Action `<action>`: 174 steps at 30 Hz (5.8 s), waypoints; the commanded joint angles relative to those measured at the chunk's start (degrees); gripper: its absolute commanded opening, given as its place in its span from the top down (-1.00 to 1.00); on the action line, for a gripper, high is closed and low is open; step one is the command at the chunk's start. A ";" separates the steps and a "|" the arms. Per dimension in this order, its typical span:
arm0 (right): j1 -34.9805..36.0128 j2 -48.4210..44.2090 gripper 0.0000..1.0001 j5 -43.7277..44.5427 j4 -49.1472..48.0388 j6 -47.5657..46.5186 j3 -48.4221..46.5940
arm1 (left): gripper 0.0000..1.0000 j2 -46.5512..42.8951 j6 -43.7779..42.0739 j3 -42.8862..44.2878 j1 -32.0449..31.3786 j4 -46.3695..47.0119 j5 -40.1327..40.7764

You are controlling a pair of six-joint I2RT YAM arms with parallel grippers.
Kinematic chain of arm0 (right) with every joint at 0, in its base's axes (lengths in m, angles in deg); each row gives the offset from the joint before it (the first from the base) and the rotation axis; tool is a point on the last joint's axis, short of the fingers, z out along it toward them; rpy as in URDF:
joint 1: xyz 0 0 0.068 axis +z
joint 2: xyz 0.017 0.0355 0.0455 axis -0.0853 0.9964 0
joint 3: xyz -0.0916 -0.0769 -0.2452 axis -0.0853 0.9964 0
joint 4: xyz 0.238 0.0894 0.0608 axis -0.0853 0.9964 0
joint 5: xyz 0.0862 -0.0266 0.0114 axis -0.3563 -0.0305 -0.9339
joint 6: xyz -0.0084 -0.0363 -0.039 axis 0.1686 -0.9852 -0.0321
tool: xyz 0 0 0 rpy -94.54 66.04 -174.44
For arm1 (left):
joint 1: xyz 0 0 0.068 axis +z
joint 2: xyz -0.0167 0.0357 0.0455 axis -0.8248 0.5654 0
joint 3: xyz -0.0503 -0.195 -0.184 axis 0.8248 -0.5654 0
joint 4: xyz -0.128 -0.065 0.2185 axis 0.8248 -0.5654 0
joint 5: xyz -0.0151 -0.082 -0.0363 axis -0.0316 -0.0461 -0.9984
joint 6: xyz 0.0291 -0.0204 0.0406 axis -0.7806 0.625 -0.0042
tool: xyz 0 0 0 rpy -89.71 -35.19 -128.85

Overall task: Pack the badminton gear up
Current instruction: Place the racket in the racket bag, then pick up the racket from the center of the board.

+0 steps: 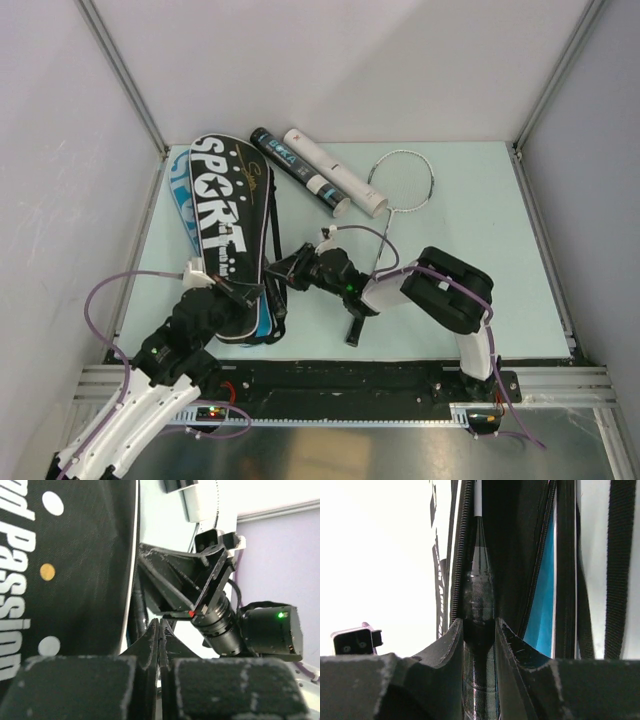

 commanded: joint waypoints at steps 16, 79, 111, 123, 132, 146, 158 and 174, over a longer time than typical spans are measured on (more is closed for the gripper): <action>3.83 -3.96 0.74 0.22 11.25 -22.40 -2.57 | -0.09 35.48 -35.82 28.89 -0.10 -7.10 15.61; 10.70 -23.24 1.00 21.37 21.60 -38.59 4.46 | 1.00 62.87 -35.14 55.44 9.26 -5.47 12.82; 22.23 -35.06 0.27 27.26 43.82 -48.59 4.11 | 1.00 17.07 -4.40 0.11 17.36 39.48 -14.82; 14.59 -50.06 -0.07 20.49 60.89 -44.57 3.17 | 0.99 12.90 -4.21 -0.74 17.60 38.95 -16.85; 0.17 -56.48 -0.12 13.71 69.26 -43.38 4.10 | 1.00 12.83 -10.34 2.44 17.60 33.91 -16.92; -21.44 -58.22 -0.07 11.43 70.36 -17.88 18.64 | 1.00 10.20 -18.43 2.73 17.70 28.77 -21.44; -13.29 -38.24 -0.25 19.04 83.66 -9.32 4.65 | 1.00 8.95 -27.72 6.09 17.68 25.38 -27.77; -8.46 -18.17 -0.12 28.45 96.16 -10.40 -8.94 | 1.00 8.09 -29.46 4.76 17.89 24.16 -29.87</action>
